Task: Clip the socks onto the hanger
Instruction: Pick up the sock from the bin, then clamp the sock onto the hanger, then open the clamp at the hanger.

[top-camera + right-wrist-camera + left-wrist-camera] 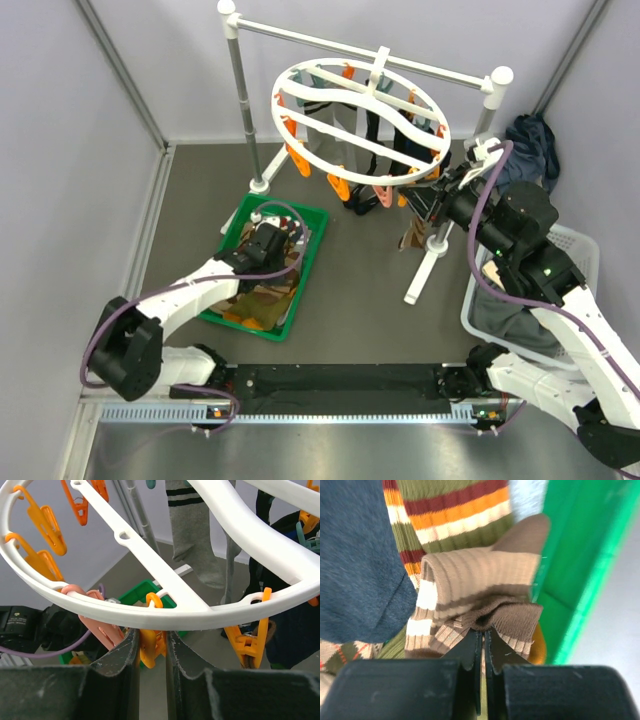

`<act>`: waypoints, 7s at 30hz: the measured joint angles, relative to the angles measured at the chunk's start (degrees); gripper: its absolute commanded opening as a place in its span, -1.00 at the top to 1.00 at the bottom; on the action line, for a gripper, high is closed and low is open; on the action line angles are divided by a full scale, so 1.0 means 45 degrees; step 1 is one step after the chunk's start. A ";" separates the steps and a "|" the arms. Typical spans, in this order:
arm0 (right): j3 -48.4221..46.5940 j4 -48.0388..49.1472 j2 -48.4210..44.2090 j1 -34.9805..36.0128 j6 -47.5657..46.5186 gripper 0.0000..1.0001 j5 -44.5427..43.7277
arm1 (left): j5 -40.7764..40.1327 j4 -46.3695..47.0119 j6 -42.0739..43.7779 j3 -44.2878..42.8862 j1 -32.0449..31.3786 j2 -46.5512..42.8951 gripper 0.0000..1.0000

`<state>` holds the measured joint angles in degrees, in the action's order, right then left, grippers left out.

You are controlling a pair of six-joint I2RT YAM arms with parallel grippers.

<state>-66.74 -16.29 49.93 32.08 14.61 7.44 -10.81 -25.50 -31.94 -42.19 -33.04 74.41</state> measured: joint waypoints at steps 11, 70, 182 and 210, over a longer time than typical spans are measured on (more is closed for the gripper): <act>0.0000 0.0015 0.0000 0.0000 0.0015 1.00 0.0073 | -0.0806 -0.0680 0.1185 -0.1647 -0.0277 -0.4342 1.00; 0.0359 0.0627 -0.0024 0.0000 0.0204 1.00 0.0714 | -0.0194 0.8004 0.4532 -0.4794 -0.6407 -0.0393 1.00; -0.4269 -0.4789 0.1758 -0.0068 -0.0335 -0.16 0.0593 | -0.1054 1.0044 0.4143 -0.1919 -0.6334 -0.3201 -0.96; -0.2215 -0.2006 0.0544 -0.0068 0.0588 -0.05 -0.0102 | -0.0408 1.2619 0.4439 -0.1977 -0.6334 -0.1069 -0.96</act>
<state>-76.71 -25.32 52.38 31.77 17.26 6.98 -12.64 31.29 -11.97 -51.09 -61.54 69.60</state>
